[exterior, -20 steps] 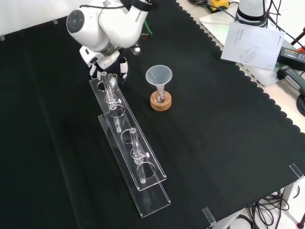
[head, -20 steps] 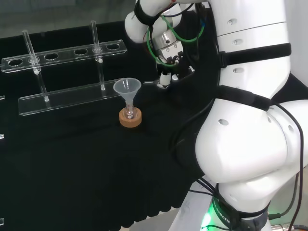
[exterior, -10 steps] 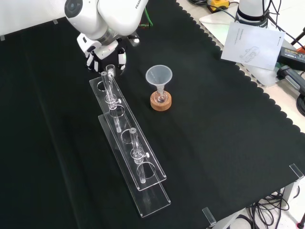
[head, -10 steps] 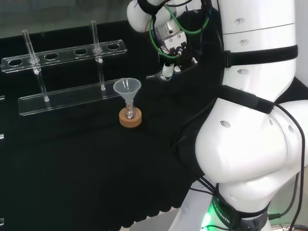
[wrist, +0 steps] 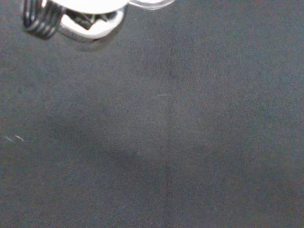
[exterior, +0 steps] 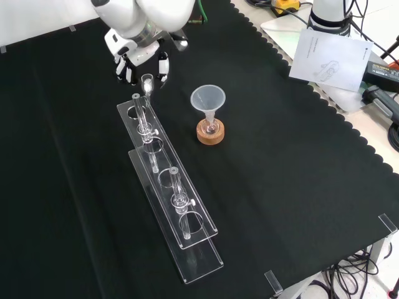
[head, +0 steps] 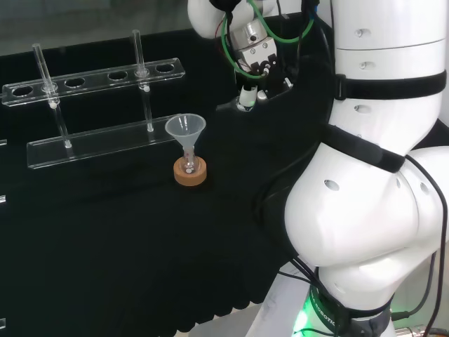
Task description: Pick up the weighing funnel.
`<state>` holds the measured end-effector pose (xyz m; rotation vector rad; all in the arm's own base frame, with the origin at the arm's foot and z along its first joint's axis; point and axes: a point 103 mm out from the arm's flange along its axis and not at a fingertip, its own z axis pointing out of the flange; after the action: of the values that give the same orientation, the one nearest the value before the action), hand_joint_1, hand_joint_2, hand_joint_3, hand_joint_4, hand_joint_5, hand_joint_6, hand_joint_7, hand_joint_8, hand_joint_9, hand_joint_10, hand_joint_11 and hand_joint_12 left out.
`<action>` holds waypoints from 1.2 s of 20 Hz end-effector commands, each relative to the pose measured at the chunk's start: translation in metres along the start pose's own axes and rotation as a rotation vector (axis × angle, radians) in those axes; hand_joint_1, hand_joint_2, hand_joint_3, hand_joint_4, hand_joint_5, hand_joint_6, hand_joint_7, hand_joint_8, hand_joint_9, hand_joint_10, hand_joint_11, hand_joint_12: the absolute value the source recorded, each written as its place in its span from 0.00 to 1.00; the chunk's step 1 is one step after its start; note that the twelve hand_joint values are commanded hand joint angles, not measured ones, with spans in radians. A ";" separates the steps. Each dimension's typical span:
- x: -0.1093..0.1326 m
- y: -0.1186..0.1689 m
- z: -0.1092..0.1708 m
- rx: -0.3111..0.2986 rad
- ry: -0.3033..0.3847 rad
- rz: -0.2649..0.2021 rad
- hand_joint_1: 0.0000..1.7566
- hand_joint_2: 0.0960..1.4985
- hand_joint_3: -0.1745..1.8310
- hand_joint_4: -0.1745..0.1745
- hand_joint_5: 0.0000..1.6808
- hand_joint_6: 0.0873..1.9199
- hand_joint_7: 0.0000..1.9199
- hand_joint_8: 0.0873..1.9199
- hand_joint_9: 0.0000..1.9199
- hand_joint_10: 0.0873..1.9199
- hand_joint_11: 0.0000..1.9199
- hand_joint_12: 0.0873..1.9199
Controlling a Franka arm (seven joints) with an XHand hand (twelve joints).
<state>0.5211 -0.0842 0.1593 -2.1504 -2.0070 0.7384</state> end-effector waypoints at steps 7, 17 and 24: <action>-0.010 -0.029 -0.022 -0.082 0.114 0.026 0.62 0.40 0.47 1.00 0.68 0.48 0.28 0.31 0.48 0.17 0.35 0.58; -0.008 -0.063 -0.036 -0.147 0.153 0.030 0.62 0.40 0.48 1.00 0.68 0.48 0.28 0.31 0.48 0.17 0.36 0.57; -0.010 -0.076 -0.040 -0.189 0.226 0.030 0.62 0.40 0.48 1.00 0.68 0.48 0.28 0.31 0.48 0.17 0.36 0.57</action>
<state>0.4739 -0.0747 0.2208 -2.2430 -2.0072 0.3952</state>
